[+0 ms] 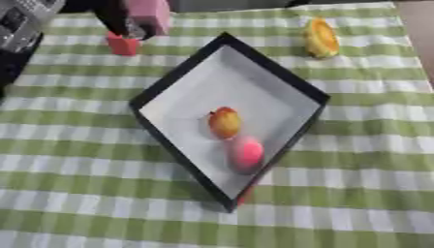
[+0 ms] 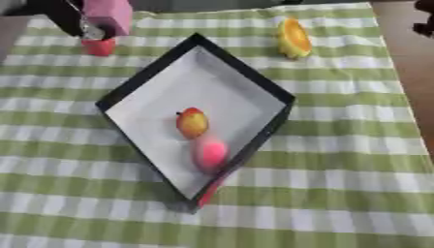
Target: Pick up objects on the table and place them in the box.
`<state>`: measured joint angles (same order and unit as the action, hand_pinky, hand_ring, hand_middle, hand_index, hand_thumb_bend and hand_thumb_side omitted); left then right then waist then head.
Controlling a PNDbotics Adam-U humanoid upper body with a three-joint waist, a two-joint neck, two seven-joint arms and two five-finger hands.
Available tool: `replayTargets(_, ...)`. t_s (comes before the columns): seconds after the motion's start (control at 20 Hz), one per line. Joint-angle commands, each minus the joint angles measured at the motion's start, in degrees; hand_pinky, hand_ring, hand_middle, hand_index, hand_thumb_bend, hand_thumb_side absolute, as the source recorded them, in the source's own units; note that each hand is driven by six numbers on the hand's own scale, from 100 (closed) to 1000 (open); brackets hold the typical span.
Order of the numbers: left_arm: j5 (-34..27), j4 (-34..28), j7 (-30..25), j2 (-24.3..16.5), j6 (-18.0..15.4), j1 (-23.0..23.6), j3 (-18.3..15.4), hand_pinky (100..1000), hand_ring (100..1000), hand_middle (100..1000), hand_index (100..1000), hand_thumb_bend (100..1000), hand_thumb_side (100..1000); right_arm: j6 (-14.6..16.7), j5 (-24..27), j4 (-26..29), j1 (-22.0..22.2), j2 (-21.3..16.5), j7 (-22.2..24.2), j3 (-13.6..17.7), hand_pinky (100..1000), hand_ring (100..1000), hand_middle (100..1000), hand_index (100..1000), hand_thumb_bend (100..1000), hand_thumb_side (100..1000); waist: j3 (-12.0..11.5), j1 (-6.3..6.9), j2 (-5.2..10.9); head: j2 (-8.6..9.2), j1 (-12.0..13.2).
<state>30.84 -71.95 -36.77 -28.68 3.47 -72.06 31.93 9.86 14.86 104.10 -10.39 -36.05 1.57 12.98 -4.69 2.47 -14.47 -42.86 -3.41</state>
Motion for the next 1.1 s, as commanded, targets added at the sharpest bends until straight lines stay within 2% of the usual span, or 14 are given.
replayTargets(0.05, -0.13, -2.33, 0.18, 1.10, -2.01, -2.14, 1.62, 679, 676, 608, 643, 254, 100, 0.50, 0.52, 1.22, -0.89, -2.78, -0.15, 0.26, 872, 956, 773, 920, 100, 567, 0.12, 0.13, 1.14, 0.69, 0.27)
replayTargets(0.3, -0.22, -4.48, -1.02, 3.52, -2.48, -2.62, 5.41, 675, 674, 609, 647, 287, 100, 0.48, 0.65, 0.90, -1.32, -3.02, 0.03, -0.01, 872, 956, 773, 920, 100, 569, 0.34, 0.27, 1.11, 0.81, 0.27)
replayTargets(0.35, -0.07, -4.61, -1.37, 3.94, -2.62, -2.66, 6.15, 676, 676, 611, 650, 341, 100, 0.46, 0.64, 0.83, -1.35, -3.06, 0.09, -0.07, 872, 956, 773, 920, 100, 563, 0.36, 0.33, 1.11, 0.88, 0.20)
replayTargets(0.4, 0.12, -4.65, -1.81, 4.42, -2.81, -2.68, 6.86, 676, 676, 611, 649, 297, 100, 0.42, 0.62, 0.75, -1.39, -3.09, 0.15, -0.14, 872, 956, 773, 920, 100, 570, 0.36, 0.40, 1.13, 0.94, 0.13)
replayTargets(0.75, 1.24, -3.30, -4.45, 7.41, -3.83, -1.56, 9.17, 676, 678, 614, 652, 289, 100, 0.04, 0.59, 0.45, -1.84, -3.00, 0.84, -0.73, 872, 956, 772, 921, 100, 574, 0.53, 0.97, 1.21, 1.19, -0.17)
replayTargets(1.0, 1.74, -1.29, -4.40, 8.95, -4.44, -0.14, 9.47, 673, 676, 613, 651, 282, 100, -0.19, 0.50, 0.42, -1.92, -2.76, 1.11, -0.91, 872, 956, 772, 921, 100, 576, 0.72, 1.17, 1.15, 1.08, -0.27)
replayTargets(1.1, 1.52, -0.95, -3.69, 9.30, -5.05, 0.35, 9.61, 662, 667, 605, 647, 253, 100, -0.32, 0.40, 0.35, -1.80, -2.70, 1.14, -0.90, 872, 957, 772, 921, 100, 580, 0.70, 1.34, 1.07, 0.94, -0.36)
